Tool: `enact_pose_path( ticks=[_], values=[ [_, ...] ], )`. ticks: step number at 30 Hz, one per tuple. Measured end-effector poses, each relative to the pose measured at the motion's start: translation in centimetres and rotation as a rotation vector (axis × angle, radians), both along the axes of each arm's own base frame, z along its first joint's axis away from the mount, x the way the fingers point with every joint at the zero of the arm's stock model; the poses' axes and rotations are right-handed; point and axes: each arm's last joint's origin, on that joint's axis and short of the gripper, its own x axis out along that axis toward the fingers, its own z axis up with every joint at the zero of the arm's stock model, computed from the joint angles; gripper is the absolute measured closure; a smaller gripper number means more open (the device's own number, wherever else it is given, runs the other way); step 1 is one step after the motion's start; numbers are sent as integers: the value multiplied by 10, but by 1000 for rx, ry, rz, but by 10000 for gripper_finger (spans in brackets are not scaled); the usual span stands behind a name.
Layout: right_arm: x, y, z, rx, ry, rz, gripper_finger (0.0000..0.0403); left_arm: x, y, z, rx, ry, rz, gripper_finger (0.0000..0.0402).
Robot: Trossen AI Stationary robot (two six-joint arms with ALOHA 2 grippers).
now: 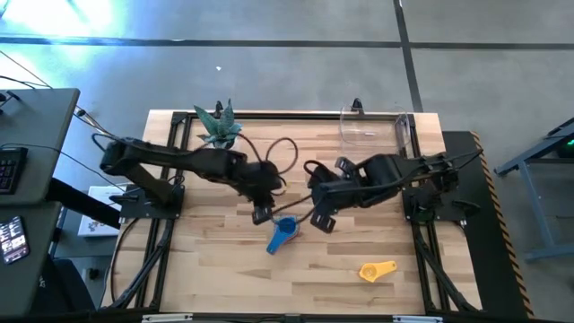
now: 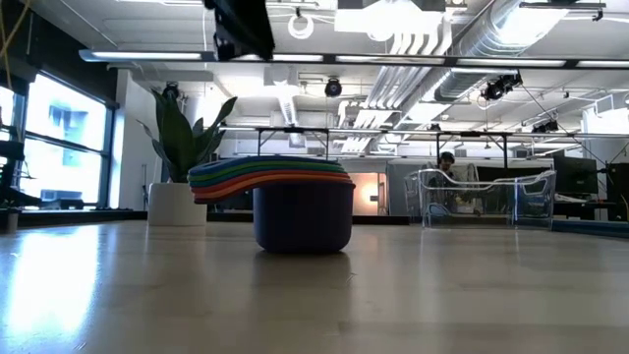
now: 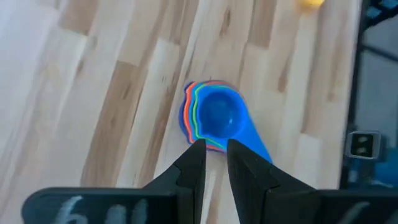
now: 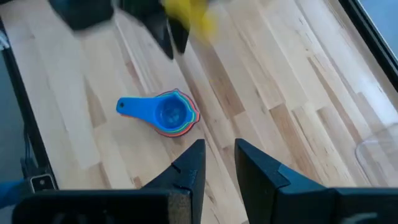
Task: Nest measuring cups in basket
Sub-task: Stack the yellow measuring cup on top of the blue measuring cup
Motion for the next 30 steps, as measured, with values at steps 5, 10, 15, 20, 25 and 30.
enact_pose_path(
  ticks=[5,10,15,20,25,30],
  values=[
    [-2,10,-6,-20,25,50,324,-22,2,31,-27,-109,39,344],
    [-11,17,-50,-35,226,79,324,-41,4,57,-45,-214,68,344],
    [-29,20,-84,-10,357,83,324,-53,8,69,-5,-272,111,344],
    [-48,22,-110,79,373,102,324,-53,12,69,19,-278,139,344],
    [-73,26,-141,133,364,117,324,-49,13,66,11,-266,156,344],
    [-96,30,-170,214,380,143,324,-50,14,67,-7,-269,189,344]
  ],
)
